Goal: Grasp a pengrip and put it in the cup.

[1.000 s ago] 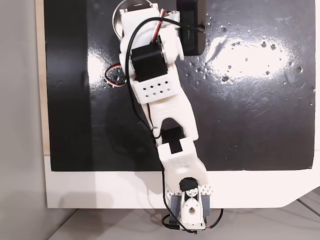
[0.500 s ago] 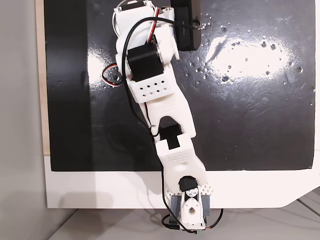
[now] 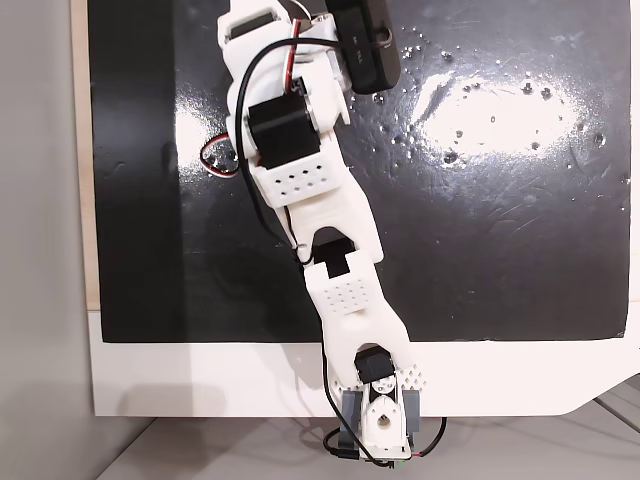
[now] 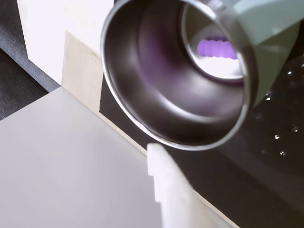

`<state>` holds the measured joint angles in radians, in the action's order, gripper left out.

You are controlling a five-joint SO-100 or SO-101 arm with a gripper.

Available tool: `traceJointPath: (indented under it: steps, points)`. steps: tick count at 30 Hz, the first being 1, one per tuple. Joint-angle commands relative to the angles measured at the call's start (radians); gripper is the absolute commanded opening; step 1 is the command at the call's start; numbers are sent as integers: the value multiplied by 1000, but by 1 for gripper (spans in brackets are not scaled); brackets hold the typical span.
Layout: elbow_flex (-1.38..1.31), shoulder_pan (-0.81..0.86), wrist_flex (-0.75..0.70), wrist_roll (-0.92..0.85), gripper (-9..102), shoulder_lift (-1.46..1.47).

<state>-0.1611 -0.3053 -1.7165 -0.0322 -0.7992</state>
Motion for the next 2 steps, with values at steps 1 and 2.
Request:
traceJointPath:
  steps: [1, 2]
  points:
    - [-52, 14, -8, -11, 36, -15]
    - [-52, 15, -9, -11, 36, -18]
